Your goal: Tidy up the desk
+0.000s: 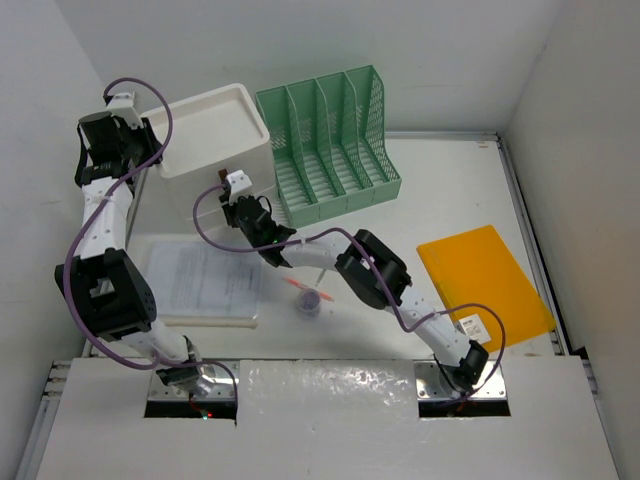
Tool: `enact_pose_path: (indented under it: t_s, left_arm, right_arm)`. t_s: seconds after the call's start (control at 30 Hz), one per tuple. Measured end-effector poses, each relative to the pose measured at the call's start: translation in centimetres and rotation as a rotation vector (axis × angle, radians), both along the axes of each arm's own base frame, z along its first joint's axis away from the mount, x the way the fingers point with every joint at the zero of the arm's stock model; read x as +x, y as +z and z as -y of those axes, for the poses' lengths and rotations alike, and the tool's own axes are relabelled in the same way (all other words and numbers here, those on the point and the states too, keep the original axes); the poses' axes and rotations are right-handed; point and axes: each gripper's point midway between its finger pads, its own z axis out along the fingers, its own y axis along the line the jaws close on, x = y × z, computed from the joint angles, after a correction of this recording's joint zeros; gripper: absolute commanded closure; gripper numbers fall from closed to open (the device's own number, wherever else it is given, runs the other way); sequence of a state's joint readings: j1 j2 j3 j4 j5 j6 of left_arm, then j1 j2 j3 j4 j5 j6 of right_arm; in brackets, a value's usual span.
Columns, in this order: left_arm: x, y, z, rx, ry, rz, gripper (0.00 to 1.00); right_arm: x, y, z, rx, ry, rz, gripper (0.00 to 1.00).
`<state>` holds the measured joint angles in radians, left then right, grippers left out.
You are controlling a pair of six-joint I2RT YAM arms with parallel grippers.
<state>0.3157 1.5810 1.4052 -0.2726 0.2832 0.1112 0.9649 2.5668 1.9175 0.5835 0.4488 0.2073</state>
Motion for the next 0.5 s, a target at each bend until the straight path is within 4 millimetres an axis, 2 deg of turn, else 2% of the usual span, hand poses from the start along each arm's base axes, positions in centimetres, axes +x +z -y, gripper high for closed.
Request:
enact_pose_path:
  t_s: [0.27, 0.37, 0.4, 0.43, 0.5]
  left_arm:
    - [-0.01, -0.02, -0.01, 0.0, 0.0, 0.0, 0.85]
    - [0.03, -0.05, -0.03, 0.001, 0.001, 0.002, 0.85]
    - [0.04, -0.06, -0.06, 0.002, 0.002, 0.002, 0.85]
    - [0.03, -0.08, -0.08, 0.002, 0.002, 0.002, 0.85]
    - [0.05, -0.06, -0.09, 0.002, 0.002, 0.003, 0.85]
  right_arm:
    - [0.2, 0.32, 0.16, -0.009, -0.014, 0.011, 0.7]
    - [0.41, 0.7, 0.22, -0.029, -0.023, 0.017, 0.84]
    - [0.47, 0.83, 0.21, -0.033, -0.024, 0.018, 0.93]
    - [0.53, 0.92, 0.26, -0.038, -0.028, 0.021, 0.98]
    - [0.61, 0.88, 0.44, -0.047, -0.038, 0.024, 1.0]
